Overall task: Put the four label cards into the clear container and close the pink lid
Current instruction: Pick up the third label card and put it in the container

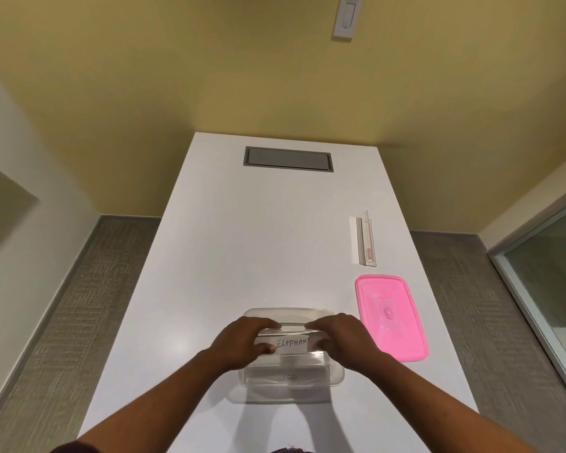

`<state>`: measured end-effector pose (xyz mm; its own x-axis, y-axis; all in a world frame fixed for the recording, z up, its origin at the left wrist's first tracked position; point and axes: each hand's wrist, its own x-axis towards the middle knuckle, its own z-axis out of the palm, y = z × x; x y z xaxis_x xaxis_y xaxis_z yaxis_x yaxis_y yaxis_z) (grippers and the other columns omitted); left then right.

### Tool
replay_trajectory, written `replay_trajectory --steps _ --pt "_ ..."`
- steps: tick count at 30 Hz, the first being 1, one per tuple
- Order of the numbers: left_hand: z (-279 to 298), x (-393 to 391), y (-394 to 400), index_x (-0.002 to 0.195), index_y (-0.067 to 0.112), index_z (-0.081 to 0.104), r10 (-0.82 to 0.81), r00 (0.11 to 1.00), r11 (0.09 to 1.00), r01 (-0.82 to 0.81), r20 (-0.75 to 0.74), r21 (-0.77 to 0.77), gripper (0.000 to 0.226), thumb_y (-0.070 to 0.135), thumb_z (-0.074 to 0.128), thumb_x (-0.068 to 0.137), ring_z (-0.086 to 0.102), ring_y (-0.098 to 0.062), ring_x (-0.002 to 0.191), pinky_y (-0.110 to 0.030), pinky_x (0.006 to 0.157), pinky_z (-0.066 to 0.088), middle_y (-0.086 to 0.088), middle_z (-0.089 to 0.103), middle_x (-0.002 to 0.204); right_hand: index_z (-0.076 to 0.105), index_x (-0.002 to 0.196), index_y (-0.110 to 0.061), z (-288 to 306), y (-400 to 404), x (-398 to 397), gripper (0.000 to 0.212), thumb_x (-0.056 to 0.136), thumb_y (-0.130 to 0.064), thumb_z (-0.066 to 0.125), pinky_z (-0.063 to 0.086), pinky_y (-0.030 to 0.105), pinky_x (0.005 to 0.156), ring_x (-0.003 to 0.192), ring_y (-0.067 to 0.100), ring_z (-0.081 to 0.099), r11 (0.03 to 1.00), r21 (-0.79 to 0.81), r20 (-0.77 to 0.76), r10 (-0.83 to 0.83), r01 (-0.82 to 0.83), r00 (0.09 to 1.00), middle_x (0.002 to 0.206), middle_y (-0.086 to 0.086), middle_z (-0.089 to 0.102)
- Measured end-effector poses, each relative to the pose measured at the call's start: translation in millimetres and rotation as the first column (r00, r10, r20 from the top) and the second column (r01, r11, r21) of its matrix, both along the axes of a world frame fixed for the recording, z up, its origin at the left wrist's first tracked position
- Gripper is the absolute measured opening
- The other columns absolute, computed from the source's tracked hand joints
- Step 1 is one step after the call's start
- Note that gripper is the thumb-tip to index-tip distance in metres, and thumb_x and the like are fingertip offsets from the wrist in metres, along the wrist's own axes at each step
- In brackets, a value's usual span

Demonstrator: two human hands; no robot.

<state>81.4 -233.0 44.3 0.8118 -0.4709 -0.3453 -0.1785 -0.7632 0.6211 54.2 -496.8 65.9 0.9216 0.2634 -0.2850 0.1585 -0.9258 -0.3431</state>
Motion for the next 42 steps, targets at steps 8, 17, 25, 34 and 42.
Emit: replay_trajectory --steps 8,17,25,34,42 --pt "-10.9 0.9 -0.2 0.135 0.029 0.056 -0.045 0.988 0.996 0.034 0.147 0.079 0.044 0.013 0.050 0.095 0.050 -0.014 0.131 -0.029 0.107 0.040 0.010 0.058 0.139 0.069 0.128 -0.034 -19.5 -4.7 4.4 0.044 0.086 -0.020 0.070 0.051 0.031 0.092 0.119 0.019 0.066 0.996 -0.025 0.078 -0.089 0.091 0.993 0.122 -0.011 0.075" --pt "-15.6 4.6 -6.3 0.138 0.029 0.053 -0.132 0.983 0.976 0.106 0.126 0.193 0.046 0.032 0.060 0.093 0.048 -0.018 0.129 -0.032 0.104 0.041 0.001 0.059 0.134 0.068 0.130 -0.037 -33.0 -6.7 1.7 0.045 0.085 -0.035 0.074 0.047 0.027 0.100 0.126 0.015 0.062 0.996 0.012 0.015 -0.087 0.087 0.996 0.133 -0.010 0.069" --pt "-37.7 -24.0 -4.0 0.137 0.023 0.052 -0.201 0.977 0.954 0.179 0.072 0.239 0.041 0.029 0.055 0.096 0.050 -0.019 0.130 -0.031 0.105 0.041 0.000 0.057 0.137 0.061 0.135 -0.035 -63.7 -1.8 -21.5 0.052 0.085 -0.041 0.072 0.046 0.031 0.103 0.127 0.018 0.060 0.995 -0.100 -0.095 0.017 -0.026 0.995 0.137 -0.010 0.066" --pt "-44.7 -28.9 -11.8 0.135 0.019 0.054 -0.221 0.972 0.930 0.188 0.072 0.316 0.039 0.013 0.045 0.097 0.054 -0.026 0.124 -0.036 0.100 0.046 -0.005 0.058 0.133 0.059 0.132 -0.027 -86.3 5.9 -30.2 0.044 0.089 -0.028 0.069 0.050 0.036 0.094 0.117 0.027 0.063 0.985 -0.158 -0.138 0.054 -0.075 0.989 0.132 -0.003 0.067" --pt "-51.8 -29.8 -12.4 0.125 0.013 0.057 -0.237 0.969 0.913 0.199 0.068 0.356 0.030 0.014 0.050 0.096 0.056 -0.028 0.119 -0.037 0.095 0.047 -0.008 0.059 0.127 0.059 0.130 -0.027 -91.8 9.9 -24.9 0.041 0.090 -0.030 0.067 0.049 0.037 0.095 0.117 0.028 0.062 0.976 -0.199 -0.167 0.059 -0.092 0.984 0.129 0.000 0.066"
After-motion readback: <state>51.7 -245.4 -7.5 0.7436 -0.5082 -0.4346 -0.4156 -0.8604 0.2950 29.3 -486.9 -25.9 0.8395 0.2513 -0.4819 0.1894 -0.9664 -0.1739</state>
